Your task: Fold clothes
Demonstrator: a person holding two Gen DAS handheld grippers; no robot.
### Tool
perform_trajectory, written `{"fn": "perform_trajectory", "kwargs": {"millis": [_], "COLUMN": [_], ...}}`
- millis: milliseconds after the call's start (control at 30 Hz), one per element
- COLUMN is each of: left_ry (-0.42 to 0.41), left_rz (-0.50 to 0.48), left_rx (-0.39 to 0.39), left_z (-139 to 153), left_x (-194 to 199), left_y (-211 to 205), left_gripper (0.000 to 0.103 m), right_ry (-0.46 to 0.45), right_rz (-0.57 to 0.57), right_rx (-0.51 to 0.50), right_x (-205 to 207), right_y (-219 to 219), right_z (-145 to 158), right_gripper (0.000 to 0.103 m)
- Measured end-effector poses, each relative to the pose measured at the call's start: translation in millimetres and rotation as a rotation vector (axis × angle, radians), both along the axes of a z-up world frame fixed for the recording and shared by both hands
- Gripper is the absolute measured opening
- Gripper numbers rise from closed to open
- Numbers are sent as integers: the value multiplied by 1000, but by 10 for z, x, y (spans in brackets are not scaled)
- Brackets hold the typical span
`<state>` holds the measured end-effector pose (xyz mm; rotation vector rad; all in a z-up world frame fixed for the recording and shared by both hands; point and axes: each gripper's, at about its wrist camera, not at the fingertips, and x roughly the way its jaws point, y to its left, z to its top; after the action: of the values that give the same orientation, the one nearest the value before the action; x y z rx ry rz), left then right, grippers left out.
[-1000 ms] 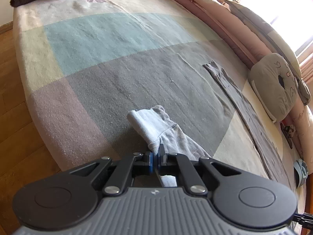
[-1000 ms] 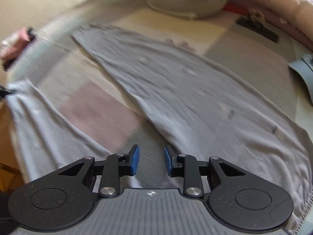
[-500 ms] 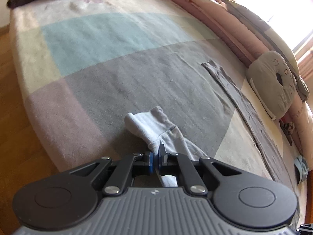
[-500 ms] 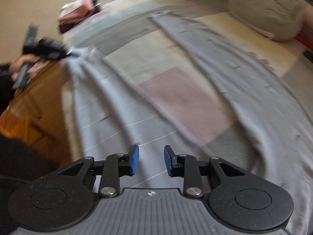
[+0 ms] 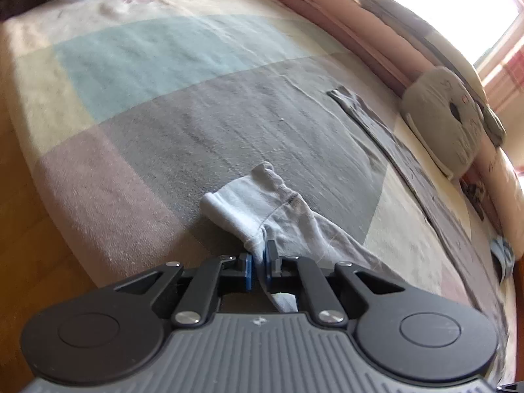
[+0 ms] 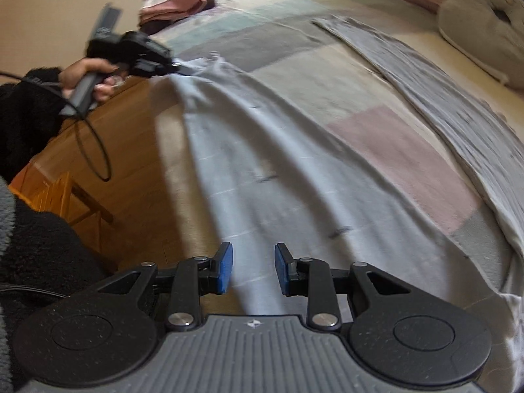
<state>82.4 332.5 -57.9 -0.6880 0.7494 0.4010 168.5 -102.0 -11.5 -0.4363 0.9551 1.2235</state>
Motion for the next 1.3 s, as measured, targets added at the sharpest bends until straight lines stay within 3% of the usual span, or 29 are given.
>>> {"fn": "perform_trajectory", "kwargs": {"millis": [100,167,367,467,600,767,933,1067,1133,1200,1233,1300], "left_ry": [-9,-12,-14,8,9,-19,38,79,54,42,38,55], "left_rz": [-28,-26,-80,-77,-103,-260,-332,-344,-340,-365,-389,-408], "left_rx": [56,127,292,402,403,478,532,515,498,487,504,583], "left_z": [21,76,248,318,335,411,263,44,21,19,21,18], "left_x": [-44,-106,-299,-337,-348,-69,372,521,482,446,438,463], "left_y": [-17,-12,-34,-93,-64,-193,-110,30,34,-22,-76,-177], "left_gripper": [11,20,36,36,37,40,41,43,37,19,8,6], "right_ry": [-48,-85,-150,-181,-199,-191,-184,-174,-152,-138,-134,-126], "right_rz": [-3,-21,-141,-209,-271,-325,-381,-448,-483,-511,-520,-532], "right_rx": [-11,-24,9,33,82,123,167,188,195,196,195,198], "right_x": [-231,-367,-697,-858,-1101,-1305,-1395,-1410,-1393,-1379,-1373,-1340], "right_y": [12,-2,-262,-414,-555,-648,-749,-883,-948,-996,-1009,-1018], "right_z": [-49,-107,-231,-269,-316,-403,-365,-363,-394,-425,-435,-447], "right_gripper": [33,33,33,33,33,33,34,34,34,34,34,34]}}
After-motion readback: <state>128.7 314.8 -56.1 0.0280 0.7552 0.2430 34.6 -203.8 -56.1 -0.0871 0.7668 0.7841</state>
